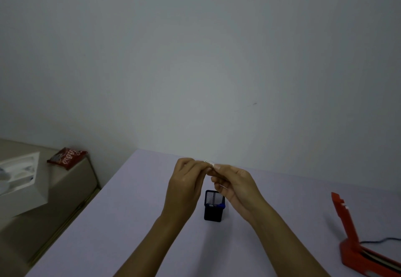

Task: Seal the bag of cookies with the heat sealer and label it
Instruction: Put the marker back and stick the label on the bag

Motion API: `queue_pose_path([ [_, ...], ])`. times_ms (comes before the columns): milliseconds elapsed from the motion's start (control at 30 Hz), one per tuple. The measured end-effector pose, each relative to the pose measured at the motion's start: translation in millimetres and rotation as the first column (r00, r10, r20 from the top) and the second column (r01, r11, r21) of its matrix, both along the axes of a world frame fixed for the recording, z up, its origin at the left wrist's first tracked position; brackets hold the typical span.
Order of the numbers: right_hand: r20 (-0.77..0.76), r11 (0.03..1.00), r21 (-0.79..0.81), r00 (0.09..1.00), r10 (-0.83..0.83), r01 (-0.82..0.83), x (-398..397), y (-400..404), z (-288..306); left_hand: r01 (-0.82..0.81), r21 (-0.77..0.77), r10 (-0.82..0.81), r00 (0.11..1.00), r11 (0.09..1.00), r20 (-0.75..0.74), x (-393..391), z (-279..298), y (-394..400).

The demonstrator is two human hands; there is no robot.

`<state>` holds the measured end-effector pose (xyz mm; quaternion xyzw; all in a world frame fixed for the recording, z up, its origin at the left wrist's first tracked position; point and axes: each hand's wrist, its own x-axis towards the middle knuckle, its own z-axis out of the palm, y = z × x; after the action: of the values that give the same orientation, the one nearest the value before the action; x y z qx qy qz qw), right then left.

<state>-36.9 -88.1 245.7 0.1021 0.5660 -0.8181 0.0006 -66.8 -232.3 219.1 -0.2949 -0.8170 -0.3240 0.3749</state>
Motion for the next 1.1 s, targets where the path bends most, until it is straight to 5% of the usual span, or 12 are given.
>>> queue_pose_path([
  [367,-0.027,0.998,0.066,1.0,0.015,-0.014,3.4,-4.5,-0.2,-0.035,0.03,0.036,0.999,0.999,-0.038,-0.6,-4.6,0.8],
  [1100,0.113,0.999,0.009,0.992,-0.05,0.049,-7.9,5.6,-43.5,0.036,0.086,-0.057,0.967,0.996,0.249,-7.2,-38.2,5.6],
])
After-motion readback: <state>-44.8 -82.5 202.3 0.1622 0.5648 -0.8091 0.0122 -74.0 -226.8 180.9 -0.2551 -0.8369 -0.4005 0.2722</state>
